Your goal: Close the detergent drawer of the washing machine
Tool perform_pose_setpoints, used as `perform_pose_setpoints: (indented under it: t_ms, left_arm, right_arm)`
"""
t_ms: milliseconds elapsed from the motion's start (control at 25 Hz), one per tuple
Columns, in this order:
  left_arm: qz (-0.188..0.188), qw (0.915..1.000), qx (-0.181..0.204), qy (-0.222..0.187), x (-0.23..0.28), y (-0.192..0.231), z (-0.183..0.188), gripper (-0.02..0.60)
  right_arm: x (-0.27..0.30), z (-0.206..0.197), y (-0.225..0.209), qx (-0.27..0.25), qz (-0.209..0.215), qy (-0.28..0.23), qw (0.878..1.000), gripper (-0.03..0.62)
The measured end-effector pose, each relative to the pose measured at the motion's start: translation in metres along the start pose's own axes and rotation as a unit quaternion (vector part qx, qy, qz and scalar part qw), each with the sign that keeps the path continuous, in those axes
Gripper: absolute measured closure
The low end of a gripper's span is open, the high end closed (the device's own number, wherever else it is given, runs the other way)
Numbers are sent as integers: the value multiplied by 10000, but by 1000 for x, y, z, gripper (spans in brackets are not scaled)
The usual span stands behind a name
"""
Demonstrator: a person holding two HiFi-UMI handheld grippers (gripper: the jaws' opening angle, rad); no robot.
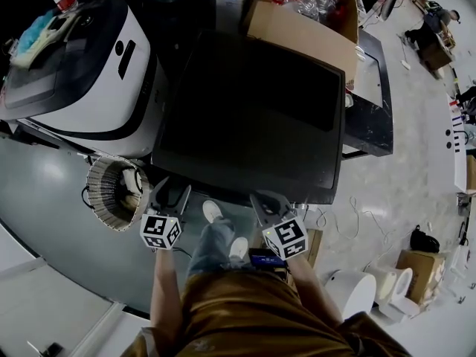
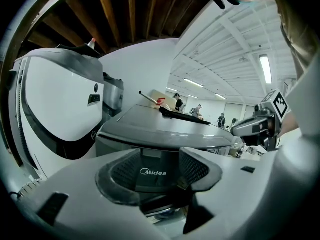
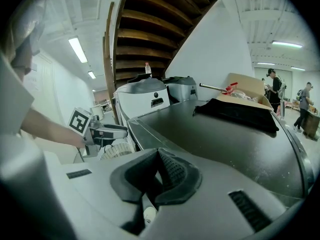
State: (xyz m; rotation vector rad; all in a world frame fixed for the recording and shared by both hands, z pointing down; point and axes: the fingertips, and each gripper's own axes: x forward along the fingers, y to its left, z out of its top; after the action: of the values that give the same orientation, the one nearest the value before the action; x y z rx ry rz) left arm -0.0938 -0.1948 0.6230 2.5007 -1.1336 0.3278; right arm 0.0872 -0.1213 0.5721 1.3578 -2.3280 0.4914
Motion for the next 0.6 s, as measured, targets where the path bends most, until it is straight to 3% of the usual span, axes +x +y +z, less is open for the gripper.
perform_pose_setpoints:
  t_ms: [160,400,600]
  left_arm:
    - [-19,9982,-354,-477,-12,-8,23,333]
    - [31,9950,-250,-969,-41,-33,57,350]
    - [114,9900,-209,-1390,-69,-53,81,442]
  right_arm:
    - [-10,1,5,-96,-38,-50,9999,582]
    - [-31,11,19,-64,-134,-312,9994,582]
    - [-49,22,41,-302,-106,-533,9981,582]
